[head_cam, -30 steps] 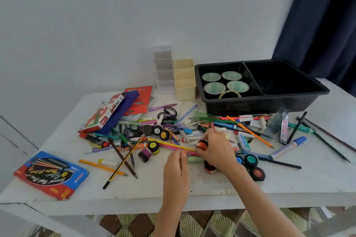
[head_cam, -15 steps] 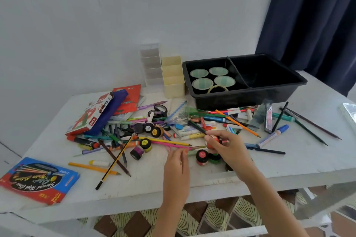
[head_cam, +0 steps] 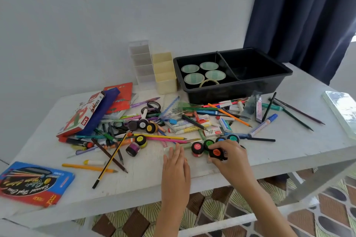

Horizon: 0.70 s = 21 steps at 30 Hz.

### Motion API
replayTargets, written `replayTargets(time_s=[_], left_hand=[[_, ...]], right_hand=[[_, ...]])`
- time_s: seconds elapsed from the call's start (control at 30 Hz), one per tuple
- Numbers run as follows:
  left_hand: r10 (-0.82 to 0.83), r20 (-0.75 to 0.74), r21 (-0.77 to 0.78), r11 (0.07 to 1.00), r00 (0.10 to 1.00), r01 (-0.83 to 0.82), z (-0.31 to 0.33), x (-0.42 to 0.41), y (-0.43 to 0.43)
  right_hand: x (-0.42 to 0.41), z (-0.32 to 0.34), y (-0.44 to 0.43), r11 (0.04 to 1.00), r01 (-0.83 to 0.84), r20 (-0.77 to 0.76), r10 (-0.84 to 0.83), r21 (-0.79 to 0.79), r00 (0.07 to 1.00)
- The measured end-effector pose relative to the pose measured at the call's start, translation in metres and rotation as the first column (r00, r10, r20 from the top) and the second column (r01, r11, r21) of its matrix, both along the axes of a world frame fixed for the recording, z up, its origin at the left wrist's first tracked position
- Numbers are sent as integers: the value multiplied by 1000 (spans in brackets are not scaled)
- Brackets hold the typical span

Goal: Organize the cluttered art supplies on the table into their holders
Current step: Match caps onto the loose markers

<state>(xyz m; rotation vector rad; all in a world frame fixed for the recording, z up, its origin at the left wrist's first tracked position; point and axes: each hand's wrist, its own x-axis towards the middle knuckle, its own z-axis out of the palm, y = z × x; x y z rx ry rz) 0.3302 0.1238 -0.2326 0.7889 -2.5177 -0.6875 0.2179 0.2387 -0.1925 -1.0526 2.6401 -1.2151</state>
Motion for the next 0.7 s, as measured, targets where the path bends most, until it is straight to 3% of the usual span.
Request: replayTargets(time_s=[0.33,0.6,0.7], left_hand=[[9,-13,-5,1000,1000,-9,-10,2,1],[-3,-56,-14,1000,998,2,-13,1,1],[-5,-10,-20,1000,1000,5,-11,1,2]], right_hand=[[12,-3,-5,993,47,-189,-25,112,982],[12,13,-11,928,10,-205,71,373,976],[5,21,-16,882,-34,-157,121,470,980]])
